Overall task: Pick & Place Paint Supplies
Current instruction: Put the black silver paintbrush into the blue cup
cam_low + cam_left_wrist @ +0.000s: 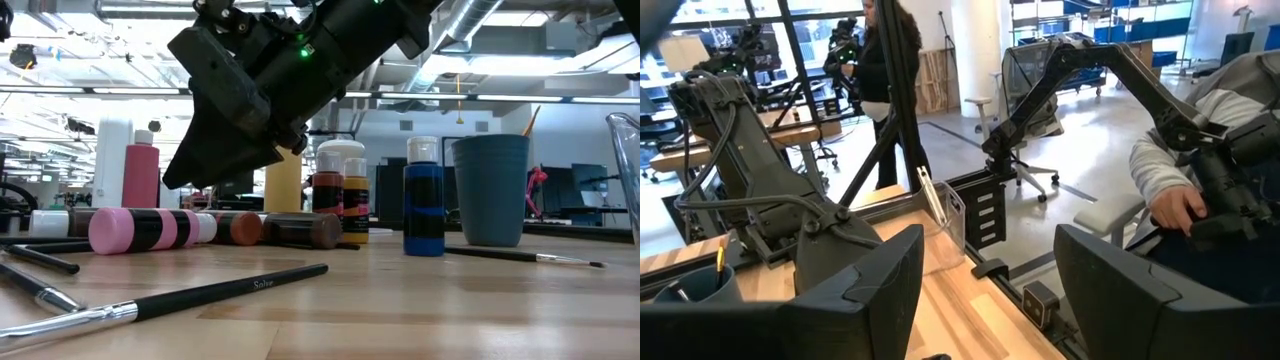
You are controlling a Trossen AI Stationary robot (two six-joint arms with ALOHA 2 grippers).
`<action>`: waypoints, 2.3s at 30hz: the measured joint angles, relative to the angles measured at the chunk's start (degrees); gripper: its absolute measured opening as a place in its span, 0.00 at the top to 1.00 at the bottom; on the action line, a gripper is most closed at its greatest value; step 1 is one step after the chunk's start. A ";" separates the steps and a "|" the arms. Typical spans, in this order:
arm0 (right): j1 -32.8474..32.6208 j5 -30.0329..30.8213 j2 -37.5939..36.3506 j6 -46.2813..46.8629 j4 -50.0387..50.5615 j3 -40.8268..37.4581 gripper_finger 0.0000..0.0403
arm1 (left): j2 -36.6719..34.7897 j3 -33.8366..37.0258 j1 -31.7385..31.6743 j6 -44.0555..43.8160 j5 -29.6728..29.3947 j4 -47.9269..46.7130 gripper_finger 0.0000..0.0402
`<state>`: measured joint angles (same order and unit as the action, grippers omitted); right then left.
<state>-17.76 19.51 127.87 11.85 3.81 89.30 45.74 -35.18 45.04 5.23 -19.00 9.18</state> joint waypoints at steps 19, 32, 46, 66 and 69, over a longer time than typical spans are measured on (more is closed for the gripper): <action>-0.13 -0.28 -0.52 -0.93 0.71 0.00 0.55 | 0.04 0.00 0.00 -0.03 0.00 -0.13 0.47; 0.68 -3.17 -5.81 -2.29 8.07 -0.04 0.55 | 0.07 0.00 0.00 0.04 -0.02 -0.19 0.47; 0.10 -3.05 -8.17 -4.90 6.08 -2.30 0.55 | 0.07 0.00 0.00 -0.11 -0.02 -0.51 0.47; -2.55 -3.17 -8.17 -5.31 2.60 -2.38 0.55 | 0.07 0.00 0.00 0.00 -0.61 -0.57 0.47; -2.96 -3.17 -8.17 -5.15 2.60 -2.39 0.55 | 0.07 0.00 0.00 0.02 -0.64 -0.55 0.47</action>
<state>-20.72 16.34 119.70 6.70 6.42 86.91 45.80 -35.18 45.04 5.26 -19.65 8.62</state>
